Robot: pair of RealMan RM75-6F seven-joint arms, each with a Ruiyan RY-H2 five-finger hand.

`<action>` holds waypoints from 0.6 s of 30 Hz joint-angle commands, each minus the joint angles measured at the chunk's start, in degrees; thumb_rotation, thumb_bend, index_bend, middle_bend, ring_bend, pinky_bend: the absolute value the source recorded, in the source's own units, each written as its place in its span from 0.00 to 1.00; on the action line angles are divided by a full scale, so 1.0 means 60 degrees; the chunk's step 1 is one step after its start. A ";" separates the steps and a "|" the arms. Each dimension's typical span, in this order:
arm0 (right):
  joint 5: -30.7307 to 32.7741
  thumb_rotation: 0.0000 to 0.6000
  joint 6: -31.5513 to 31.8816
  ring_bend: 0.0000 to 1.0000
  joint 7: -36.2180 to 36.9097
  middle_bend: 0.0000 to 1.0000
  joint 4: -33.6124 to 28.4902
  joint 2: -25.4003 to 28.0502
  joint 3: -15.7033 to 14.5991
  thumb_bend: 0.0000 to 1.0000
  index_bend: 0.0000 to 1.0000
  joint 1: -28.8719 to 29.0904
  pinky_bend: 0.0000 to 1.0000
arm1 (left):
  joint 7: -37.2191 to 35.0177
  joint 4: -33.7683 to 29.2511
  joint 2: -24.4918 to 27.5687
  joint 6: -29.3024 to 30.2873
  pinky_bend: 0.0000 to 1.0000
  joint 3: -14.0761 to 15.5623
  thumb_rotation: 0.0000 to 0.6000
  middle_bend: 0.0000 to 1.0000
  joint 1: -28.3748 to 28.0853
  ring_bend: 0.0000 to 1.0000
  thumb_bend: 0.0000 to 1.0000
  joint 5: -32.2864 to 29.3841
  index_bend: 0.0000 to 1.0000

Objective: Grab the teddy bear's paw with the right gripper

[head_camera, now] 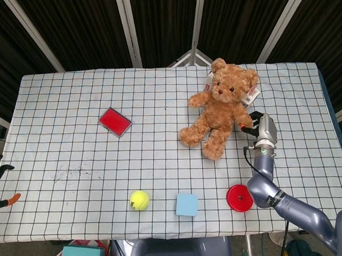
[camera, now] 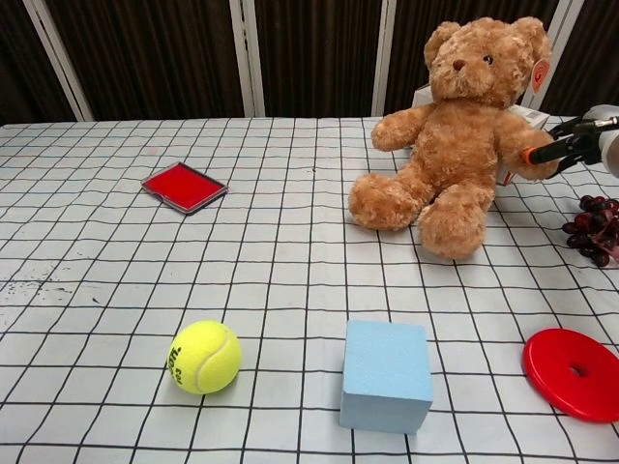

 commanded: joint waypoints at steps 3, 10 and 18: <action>0.0241 1.00 -0.0186 0.48 -0.0127 0.52 0.0227 -0.0098 -0.0077 0.56 0.71 -0.0093 0.07 | -0.0010 -0.0020 0.0010 0.0025 0.19 0.0004 1.00 0.07 0.0013 0.02 0.20 0.0002 0.30; 0.0138 1.00 -0.0260 0.48 -0.0087 0.52 0.0244 -0.0058 0.0053 0.56 0.71 -0.0107 0.07 | -0.0022 -0.0011 0.0014 0.0027 0.19 0.0001 1.00 0.07 0.0013 0.02 0.20 -0.0017 0.30; -0.0086 1.00 0.0036 0.48 -0.0107 0.52 0.0055 0.0052 0.0035 0.56 0.71 -0.0257 0.07 | 0.0045 -0.0006 -0.0016 -0.0012 0.19 0.0014 1.00 0.07 -0.0017 0.02 0.20 -0.0030 0.30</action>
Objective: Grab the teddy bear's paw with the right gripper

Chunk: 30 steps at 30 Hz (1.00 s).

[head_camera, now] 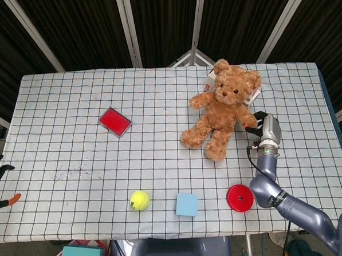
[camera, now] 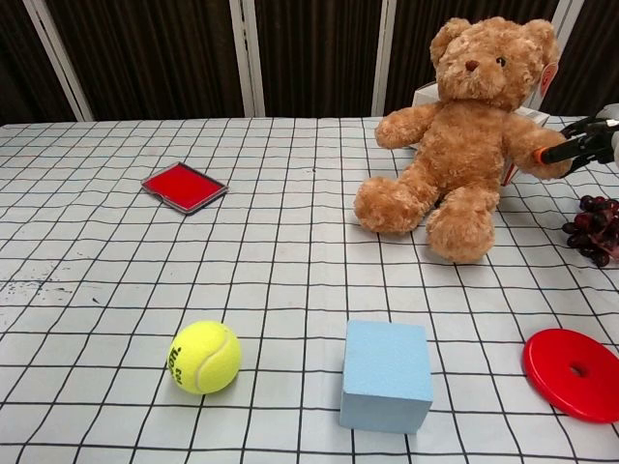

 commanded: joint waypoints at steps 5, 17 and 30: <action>0.0183 1.00 -0.0257 0.48 -0.0079 0.52 0.0296 -0.0148 -0.0189 0.56 0.71 -0.0164 0.07 | 0.0015 -0.0022 -0.0001 0.0015 0.19 0.0004 1.00 0.07 0.0002 0.02 0.20 -0.0001 0.30; -0.0105 1.00 -0.0122 0.49 -0.0084 0.53 0.0090 -0.0121 -0.0035 0.56 0.72 -0.0097 0.07 | 0.0056 0.0008 -0.0020 -0.0057 0.19 -0.0007 1.00 0.07 -0.0034 0.02 0.20 -0.0086 0.30; -0.0153 1.00 -0.0349 0.49 0.0066 0.53 0.0391 -0.0325 -0.0024 0.56 0.72 -0.0157 0.07 | 0.0013 0.0009 0.0001 -0.0032 0.19 -0.0018 1.00 0.07 -0.0023 0.02 0.20 -0.0112 0.30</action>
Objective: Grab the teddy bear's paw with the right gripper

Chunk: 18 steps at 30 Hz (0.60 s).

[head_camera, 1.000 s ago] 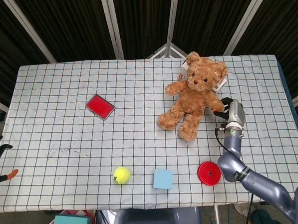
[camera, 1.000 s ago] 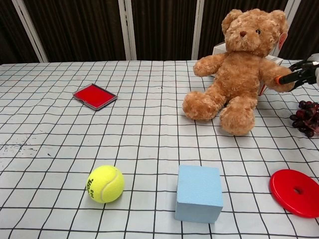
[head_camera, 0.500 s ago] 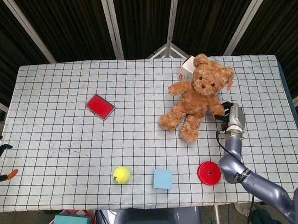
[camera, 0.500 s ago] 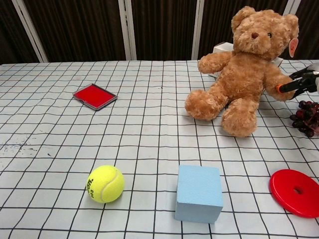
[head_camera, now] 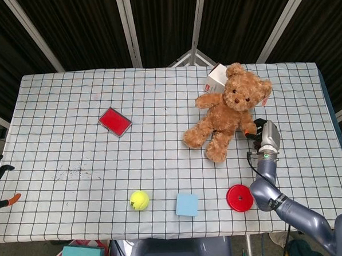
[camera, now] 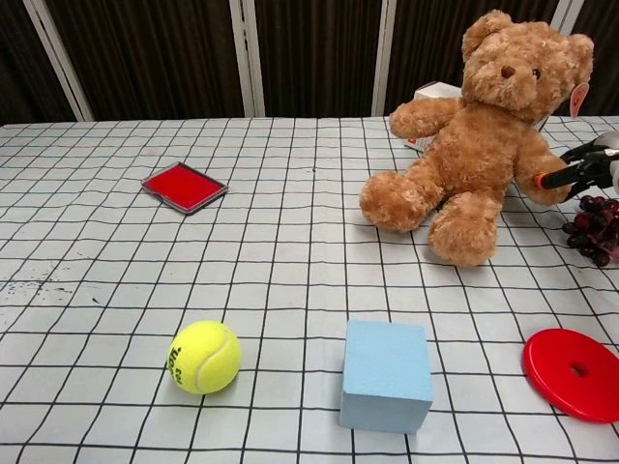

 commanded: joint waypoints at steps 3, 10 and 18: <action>-0.0254 1.00 0.0034 0.49 0.0158 0.53 -0.0232 0.0099 0.0123 0.56 0.69 0.0007 0.07 | 0.0015 0.0013 -0.0008 -0.0044 0.19 -0.0004 1.00 0.07 -0.0020 0.02 0.20 -0.0035 0.30; -0.0430 1.00 -0.0694 0.28 0.0345 0.29 -0.0677 0.0452 -0.0041 0.44 0.09 -0.0221 0.00 | -0.0032 -0.0008 0.0018 0.0012 0.19 0.0002 1.00 0.07 0.0008 0.02 0.20 -0.0004 0.30; -0.0418 1.00 -0.1726 0.13 0.0557 0.10 -0.1082 0.1034 -0.0206 0.26 0.00 -0.0383 0.00 | -0.0101 -0.0001 0.0046 0.0005 0.19 0.0004 1.00 0.07 0.0011 0.02 0.20 0.0010 0.31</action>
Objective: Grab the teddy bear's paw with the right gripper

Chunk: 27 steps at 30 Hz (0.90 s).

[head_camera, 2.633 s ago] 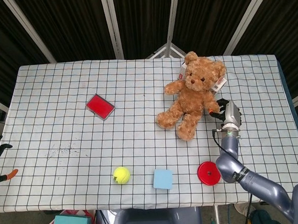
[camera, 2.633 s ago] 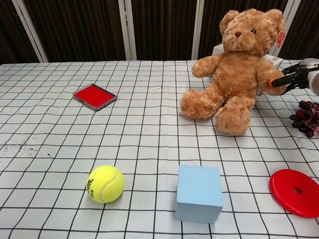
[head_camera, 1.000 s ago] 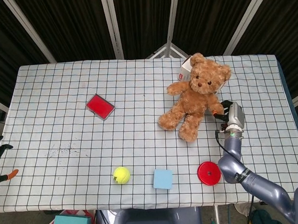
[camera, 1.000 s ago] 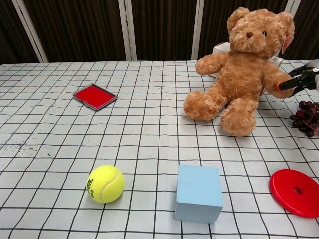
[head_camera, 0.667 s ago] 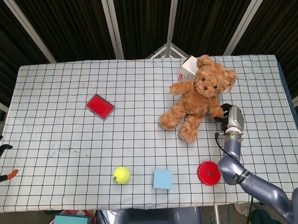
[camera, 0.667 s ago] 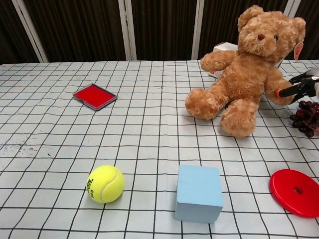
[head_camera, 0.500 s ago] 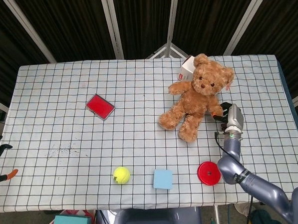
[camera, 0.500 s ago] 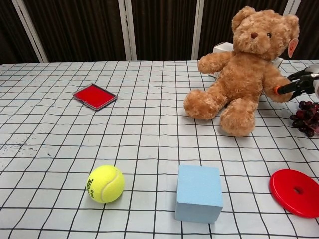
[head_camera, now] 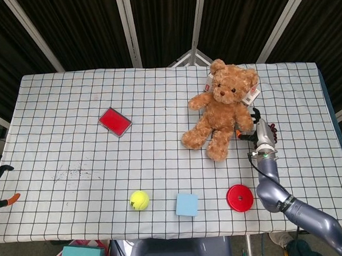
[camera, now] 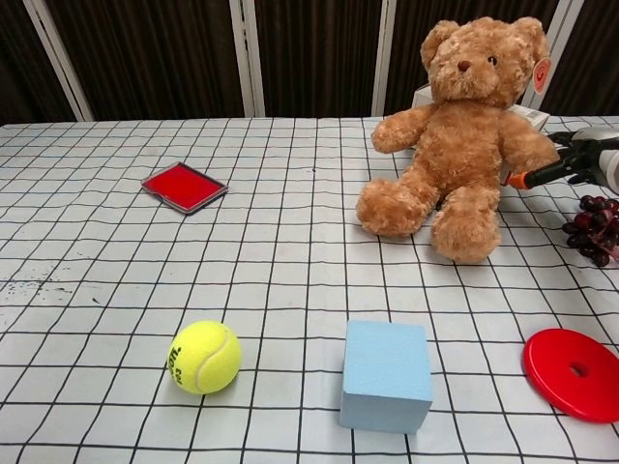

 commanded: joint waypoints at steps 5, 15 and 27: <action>0.0004 1.00 -0.0481 0.09 0.0197 0.06 -0.0271 0.0374 -0.0155 0.23 0.00 -0.0050 0.00 | -0.0027 0.0001 0.0012 0.0006 0.19 0.0001 1.00 0.07 0.0003 0.02 0.20 0.0009 0.31; -0.0134 1.00 0.0038 0.09 0.0696 0.06 -0.0518 0.1130 -0.0113 0.23 0.00 -0.0519 0.00 | -0.0160 0.0011 0.0070 0.0007 0.19 -0.0010 1.00 0.07 0.0020 0.02 0.20 0.0011 0.31; -0.1554 1.00 -0.0732 0.12 0.2229 0.06 -0.3177 0.4641 -0.0445 0.23 0.00 -0.3341 0.00 | -0.0370 -0.0118 0.0187 0.0062 0.19 0.0033 1.00 0.07 0.0076 0.02 0.20 0.0149 0.32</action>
